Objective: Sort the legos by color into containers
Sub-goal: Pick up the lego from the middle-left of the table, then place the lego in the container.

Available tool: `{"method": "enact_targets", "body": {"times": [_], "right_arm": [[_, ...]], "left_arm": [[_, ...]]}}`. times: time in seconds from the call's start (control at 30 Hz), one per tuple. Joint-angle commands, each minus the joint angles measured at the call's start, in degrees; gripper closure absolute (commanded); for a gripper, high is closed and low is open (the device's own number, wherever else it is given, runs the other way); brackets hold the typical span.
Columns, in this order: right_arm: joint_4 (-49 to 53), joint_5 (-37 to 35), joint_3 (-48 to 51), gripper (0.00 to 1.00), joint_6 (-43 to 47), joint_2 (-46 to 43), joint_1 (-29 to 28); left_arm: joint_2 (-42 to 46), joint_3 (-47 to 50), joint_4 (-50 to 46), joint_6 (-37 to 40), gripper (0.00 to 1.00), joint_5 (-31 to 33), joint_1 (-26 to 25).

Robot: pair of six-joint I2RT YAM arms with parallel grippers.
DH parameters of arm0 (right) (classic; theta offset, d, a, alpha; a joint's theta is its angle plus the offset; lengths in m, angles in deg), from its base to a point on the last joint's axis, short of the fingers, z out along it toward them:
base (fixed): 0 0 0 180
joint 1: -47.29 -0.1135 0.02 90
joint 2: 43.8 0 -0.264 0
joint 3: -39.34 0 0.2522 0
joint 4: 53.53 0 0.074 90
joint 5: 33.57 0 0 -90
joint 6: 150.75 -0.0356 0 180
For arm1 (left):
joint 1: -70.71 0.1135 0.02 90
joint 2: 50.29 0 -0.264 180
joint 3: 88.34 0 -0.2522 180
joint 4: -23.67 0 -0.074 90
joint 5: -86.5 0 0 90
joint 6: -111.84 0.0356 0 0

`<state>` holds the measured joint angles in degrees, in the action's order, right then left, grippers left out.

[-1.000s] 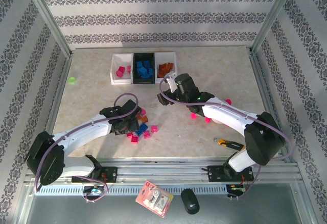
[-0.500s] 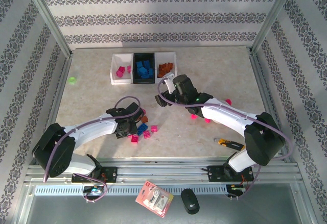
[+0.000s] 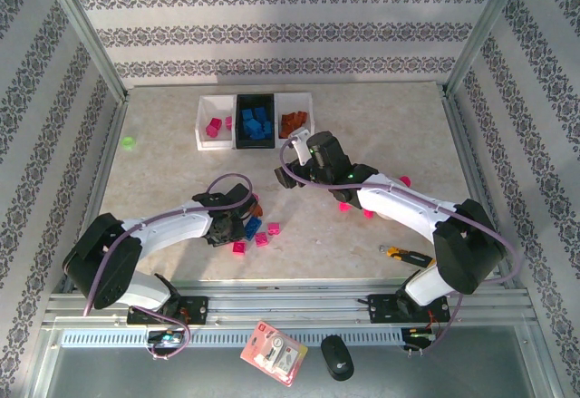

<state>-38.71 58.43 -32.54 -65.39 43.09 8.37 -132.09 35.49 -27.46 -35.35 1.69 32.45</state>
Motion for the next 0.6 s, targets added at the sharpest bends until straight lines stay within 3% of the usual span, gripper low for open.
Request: {"method": "enact_targets", "body": {"times": [0.0,0.23,0.47,0.57], "right_arm": [[-0.4,1.4,-1.3,0.17,-0.7,-0.3,-0.9],[-2.0,6.0,-1.1,0.15,-0.5,-1.5,-1.0],[-1.2,8.0,-0.5,0.15,1.8,-1.5,-2.0],[-0.9,7.1,-0.1,0.15,1.7,-1.4,-2.3]], "left_arm": [[2.8,-3.9,-4.7,1.0,0.73,5.4,-0.2],[5.4,-11.3,-3.1,9.0,0.72,14.4,5.0],[-2.5,-22.6,2.8,22.9,0.72,11.3,18.2],[-8.4,-29.8,4.7,27.4,0.72,10.5,21.3]]}}
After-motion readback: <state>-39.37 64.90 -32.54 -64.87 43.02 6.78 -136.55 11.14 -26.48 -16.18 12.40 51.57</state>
